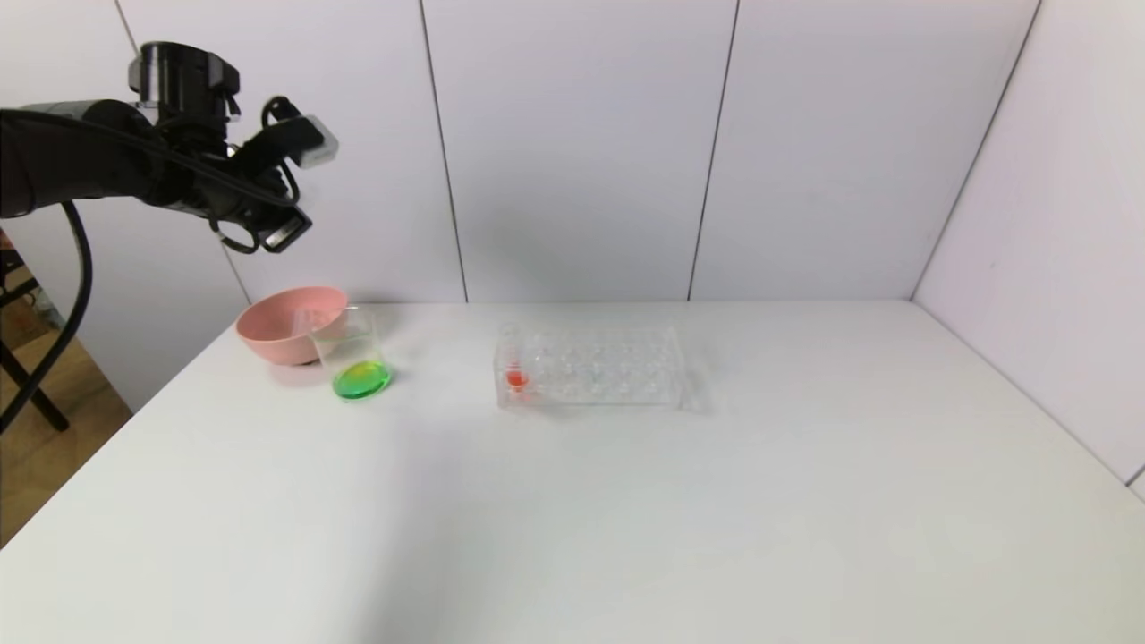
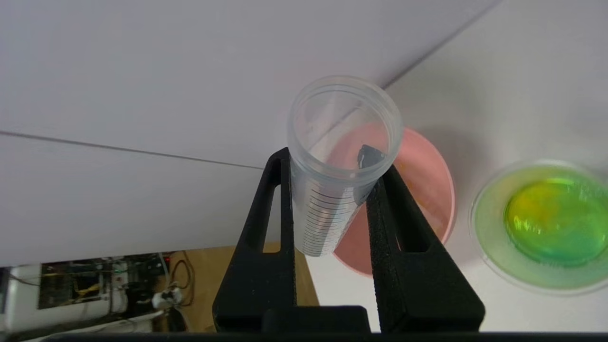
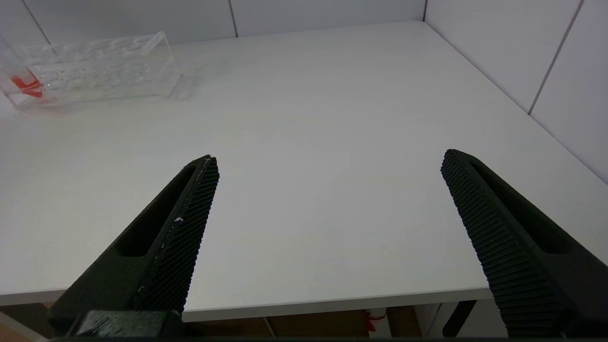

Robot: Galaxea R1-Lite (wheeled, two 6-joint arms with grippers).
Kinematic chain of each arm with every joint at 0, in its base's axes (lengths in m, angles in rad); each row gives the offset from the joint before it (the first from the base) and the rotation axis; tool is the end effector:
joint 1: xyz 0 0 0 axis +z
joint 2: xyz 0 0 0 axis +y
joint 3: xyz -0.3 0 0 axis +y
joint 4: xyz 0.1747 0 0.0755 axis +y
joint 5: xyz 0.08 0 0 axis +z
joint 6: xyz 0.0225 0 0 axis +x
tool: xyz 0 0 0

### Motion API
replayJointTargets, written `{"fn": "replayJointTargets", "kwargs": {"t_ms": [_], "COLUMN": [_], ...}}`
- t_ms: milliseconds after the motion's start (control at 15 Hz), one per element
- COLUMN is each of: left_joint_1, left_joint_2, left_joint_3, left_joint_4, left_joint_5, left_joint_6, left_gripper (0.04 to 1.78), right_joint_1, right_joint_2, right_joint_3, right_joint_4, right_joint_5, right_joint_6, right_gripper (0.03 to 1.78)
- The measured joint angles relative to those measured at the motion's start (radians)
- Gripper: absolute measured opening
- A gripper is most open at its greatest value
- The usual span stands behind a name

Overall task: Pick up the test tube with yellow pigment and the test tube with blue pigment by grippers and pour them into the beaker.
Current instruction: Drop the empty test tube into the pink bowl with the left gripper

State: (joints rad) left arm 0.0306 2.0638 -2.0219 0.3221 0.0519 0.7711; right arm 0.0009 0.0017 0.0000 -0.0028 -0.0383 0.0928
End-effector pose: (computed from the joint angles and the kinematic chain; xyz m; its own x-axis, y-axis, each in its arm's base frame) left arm 0.4152 0.0139 0.2959 0.9312 0.0804 -0.3555 0.1913 0.7224 0.6645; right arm -0.0227 -0.0009 0.0758 0.9993 -0.0374 0.0011 0.0371 0.9950 0.0927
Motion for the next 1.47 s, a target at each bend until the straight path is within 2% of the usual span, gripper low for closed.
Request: {"fn": "replayJointTargets", "kwargs": {"t_ms": [133, 533, 867, 1200, 1467], "left_joint_1": [0.025, 0.060, 0.100, 0.109, 0.111], "left_joint_2": [-0.025, -0.050, -0.030, 0.007, 0.051], "left_joint_3": [0.008, 0.041, 0.077, 0.164, 0.209], "left_joint_4": [-0.097, -0.443, -0.484, -0.497, -0.636], "left_joint_5": [-0.017, -0.003, 0.150, 0.152, 0.153], "left_joint_6": [-0.135, -0.360, -0.463, -0.520, -0.599], "left_gripper": [0.46, 0.46, 0.46, 0.46, 0.46], "right_joint_1": [0.000, 0.000, 0.000, 0.000, 0.000], "right_joint_2": [0.000, 0.000, 0.000, 0.000, 0.000], "right_joint_3": [0.000, 0.000, 0.000, 0.000, 0.000], "right_joint_4": [0.000, 0.000, 0.000, 0.000, 0.000], "right_joint_5": [0.000, 0.000, 0.000, 0.000, 0.000], "right_joint_6": [0.000, 0.000, 0.000, 0.000, 0.000], "right_gripper": [1.71, 1.71, 1.71, 1.71, 1.71]}}
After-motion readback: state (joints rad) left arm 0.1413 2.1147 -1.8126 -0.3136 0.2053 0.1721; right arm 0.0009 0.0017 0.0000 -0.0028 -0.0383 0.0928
